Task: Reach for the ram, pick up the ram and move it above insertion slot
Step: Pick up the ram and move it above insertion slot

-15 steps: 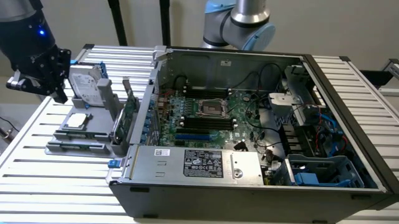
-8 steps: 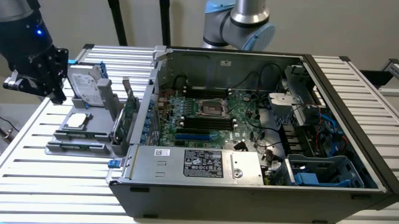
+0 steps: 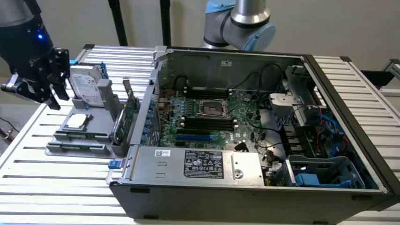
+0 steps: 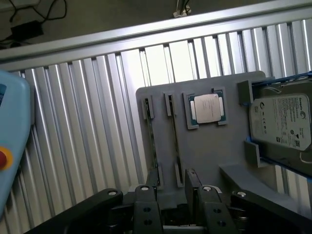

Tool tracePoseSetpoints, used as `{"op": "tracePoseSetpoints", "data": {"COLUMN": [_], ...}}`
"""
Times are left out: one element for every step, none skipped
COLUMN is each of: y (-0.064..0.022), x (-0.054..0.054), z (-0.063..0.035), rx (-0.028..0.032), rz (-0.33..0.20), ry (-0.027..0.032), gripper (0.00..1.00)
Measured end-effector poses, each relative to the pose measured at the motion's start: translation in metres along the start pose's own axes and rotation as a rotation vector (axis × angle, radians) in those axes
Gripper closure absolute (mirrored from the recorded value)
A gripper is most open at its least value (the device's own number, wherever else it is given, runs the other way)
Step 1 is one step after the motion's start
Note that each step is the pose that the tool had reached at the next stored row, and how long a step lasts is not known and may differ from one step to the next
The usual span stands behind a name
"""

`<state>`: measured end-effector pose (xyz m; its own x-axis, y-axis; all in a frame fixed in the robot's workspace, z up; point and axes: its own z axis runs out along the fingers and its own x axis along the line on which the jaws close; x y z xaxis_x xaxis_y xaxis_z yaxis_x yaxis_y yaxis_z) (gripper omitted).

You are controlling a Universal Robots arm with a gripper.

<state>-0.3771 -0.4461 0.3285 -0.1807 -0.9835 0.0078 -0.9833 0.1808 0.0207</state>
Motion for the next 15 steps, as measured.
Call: {"op": "tracePoseSetpoints", "data": {"y": [0.0003, 0.0006, 0.0008, 0.001, 0.0012, 0.0013, 0.0014, 0.0014, 0.0013, 0.0011, 0.001, 0.0008, 0.0007, 0.0005, 0.0003], "x": [0.0, 0.0, 0.0, 0.0, 0.0, 0.0, 0.001, 0.001, 0.001, 0.002, 0.003, 0.003, 0.004, 0.005, 0.005], "z": [0.002, 0.0037, 0.0056, 0.0074, 0.0092, 0.011, 0.0128, 0.0146, 0.0166, 0.0184, 0.0202, 0.0219, 0.0237, 0.0256, 0.0275], "rx": [0.0, 0.0, 0.0, 0.0001, 0.0, 0.0001, 0.0, 0.0001, 0.0001, 0.0001, 0.0001, 0.0001, 0.0001, 0.0, 0.0], "rz": [0.0, 0.0, -0.001, -0.001, -0.002, -0.002, -0.002, -0.003, -0.003, -0.004, -0.004, -0.005, -0.005, -0.006, -0.007], "ry": [-0.0001, 0.0, 0.0, -0.0001, -0.0001, -0.0001, 0.0001, 0.0, 0.0, 0.0001, 0.0, 0.0, 0.0, 0.0002, 0.0001], "gripper": [0.64, 0.64, 0.64, 0.64, 0.64, 0.64, 0.64, 0.64, 0.64, 0.64, 0.64, 0.64, 0.64, 0.64, 0.64]}}
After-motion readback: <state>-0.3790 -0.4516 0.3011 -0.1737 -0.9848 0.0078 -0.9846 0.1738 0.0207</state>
